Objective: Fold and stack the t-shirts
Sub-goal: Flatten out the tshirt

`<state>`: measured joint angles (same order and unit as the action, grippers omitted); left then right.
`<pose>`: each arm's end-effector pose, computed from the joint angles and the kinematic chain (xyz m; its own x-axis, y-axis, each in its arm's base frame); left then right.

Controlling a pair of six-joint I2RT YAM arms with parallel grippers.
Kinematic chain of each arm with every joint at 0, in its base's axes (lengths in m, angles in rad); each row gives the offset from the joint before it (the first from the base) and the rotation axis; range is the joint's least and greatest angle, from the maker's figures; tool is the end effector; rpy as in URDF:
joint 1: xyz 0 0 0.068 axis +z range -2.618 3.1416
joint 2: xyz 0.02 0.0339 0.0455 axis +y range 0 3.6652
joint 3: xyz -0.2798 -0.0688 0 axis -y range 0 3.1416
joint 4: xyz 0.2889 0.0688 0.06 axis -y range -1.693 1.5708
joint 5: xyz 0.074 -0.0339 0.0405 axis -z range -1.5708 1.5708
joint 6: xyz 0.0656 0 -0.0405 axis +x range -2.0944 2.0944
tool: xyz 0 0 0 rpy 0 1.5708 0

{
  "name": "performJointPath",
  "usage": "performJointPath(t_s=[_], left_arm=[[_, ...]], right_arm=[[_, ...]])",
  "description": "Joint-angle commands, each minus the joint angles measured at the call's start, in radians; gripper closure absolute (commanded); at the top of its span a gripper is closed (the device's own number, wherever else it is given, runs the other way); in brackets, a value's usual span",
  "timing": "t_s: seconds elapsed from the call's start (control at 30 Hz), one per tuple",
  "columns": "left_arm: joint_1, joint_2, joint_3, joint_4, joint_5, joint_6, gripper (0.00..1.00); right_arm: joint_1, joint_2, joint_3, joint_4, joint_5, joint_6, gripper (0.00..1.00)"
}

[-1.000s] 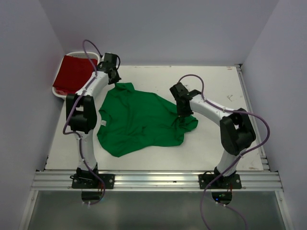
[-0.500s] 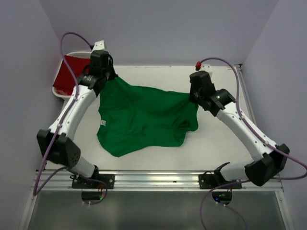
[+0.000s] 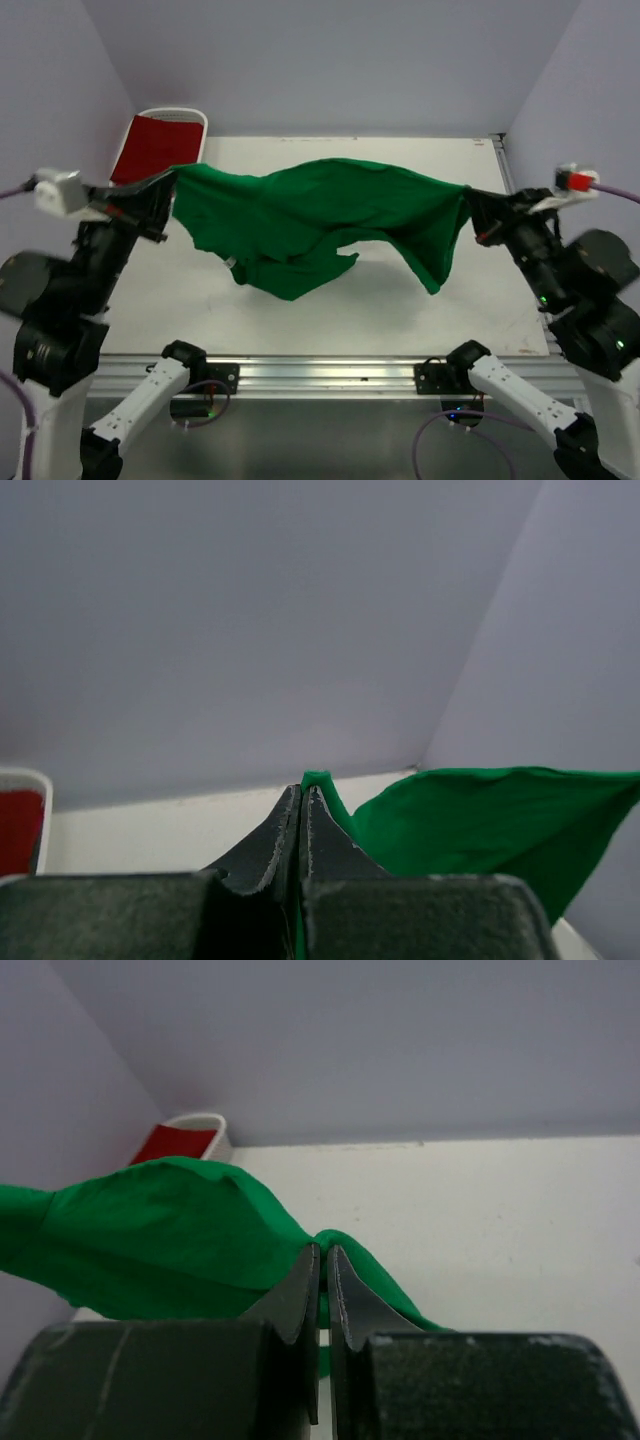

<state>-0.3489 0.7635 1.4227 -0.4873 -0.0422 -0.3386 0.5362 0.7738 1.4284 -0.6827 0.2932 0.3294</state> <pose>0.1391 -0.0476 0.5552 0.0511 -0.3718 -0.9269 0.3387 0.8796 -0.3341 0.1380 0.0600 0.5287 -0.1007 0.3004 -0.9485 -0.2200 0.9230 0.3157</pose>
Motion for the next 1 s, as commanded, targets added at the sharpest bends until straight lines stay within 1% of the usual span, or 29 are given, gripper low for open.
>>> performJointPath(t_s=[0.0, 0.03, 0.07, 0.17, 0.2, 0.23, 0.3, 0.33, 0.43, 0.47, 0.57, 0.6, 0.63, 0.67, 0.7, 0.77, 0.8, 0.83, 0.97], left_arm=[[0.004, -0.202, 0.008, 0.16, 0.221, 0.039, 1.0], [0.008, -0.216, 0.024, 0.162, 0.255, 0.035, 1.0], [0.036, -0.22, 0.075, 0.145, 0.275, 0.032, 1.0], [0.129, -0.173, 0.18, 0.069, 0.411, 0.043, 1.0], [0.205, -0.15, 0.194, 0.058, 0.483, 0.043, 1.0], [0.244, -0.142, 0.2, 0.056, 0.504, 0.043, 1.0], [0.298, -0.13, 0.165, 0.088, 0.516, 0.02, 1.0], [0.298, -0.125, 0.144, 0.119, 0.504, 0.026, 1.0], [0.306, -0.053, 0.087, 0.118, 0.427, 0.049, 1.0], [0.306, -0.035, 0.047, 0.127, 0.407, 0.056, 1.0], [0.306, 0.068, -0.02, 0.159, 0.328, 0.07, 1.0], [0.304, 0.127, -0.034, 0.168, 0.288, 0.073, 1.0], [0.306, 0.155, -0.051, 0.2, 0.272, 0.082, 1.0], [0.304, 0.216, -0.083, 0.217, 0.249, 0.085, 1.0], [0.304, 0.25, -0.094, 0.23, 0.202, 0.085, 1.0], [0.304, 0.319, -0.122, 0.268, 0.157, 0.092, 1.0], [0.304, 0.389, -0.129, 0.282, 0.119, 0.09, 1.0], [0.304, 0.423, -0.134, 0.302, 0.104, 0.081, 1.0], [0.303, 0.59, -0.133, 0.355, 0.071, 0.072, 1.0]], right_arm=[[-0.004, -0.125, 0.026, 0.11, -0.179, -0.062, 1.0], [-0.004, -0.155, 0.036, 0.104, -0.186, -0.064, 1.0], [-0.004, -0.16, 0.049, 0.098, -0.192, -0.067, 1.0], [-0.005, -0.128, 0.107, 0.052, -0.184, -0.081, 1.0], [-0.004, -0.114, 0.13, 0.043, -0.154, -0.084, 1.0], [-0.005, -0.098, 0.139, 0.022, -0.137, -0.085, 1.0], [-0.005, -0.026, 0.161, -0.001, -0.085, -0.079, 1.0], [-0.005, 0.005, 0.167, -0.026, -0.036, -0.078, 1.0], [-0.005, 0.117, 0.181, -0.046, 0.026, -0.09, 1.0], [-0.004, 0.174, 0.185, -0.048, 0.071, -0.092, 1.0], [-0.005, 0.261, 0.217, -0.057, 0.148, -0.095, 1.0], [-0.005, 0.321, 0.236, -0.06, 0.171, -0.095, 1.0], [-0.004, 0.358, 0.244, -0.067, 0.185, -0.095, 1.0], [-0.004, 0.389, 0.248, -0.069, 0.219, -0.096, 1.0], [-0.007, 0.454, 0.251, -0.069, 0.236, -0.095, 1.0], [-0.015, 0.514, 0.25, -0.066, 0.265, -0.087, 1.0], [-0.034, 0.55, 0.242, -0.061, 0.27, -0.075, 1.0], [-0.047, 0.606, 0.239, -0.052, 0.271, -0.067, 1.0], [-0.113, 0.745, 0.211, -0.011, 0.299, -0.033, 1.0]])
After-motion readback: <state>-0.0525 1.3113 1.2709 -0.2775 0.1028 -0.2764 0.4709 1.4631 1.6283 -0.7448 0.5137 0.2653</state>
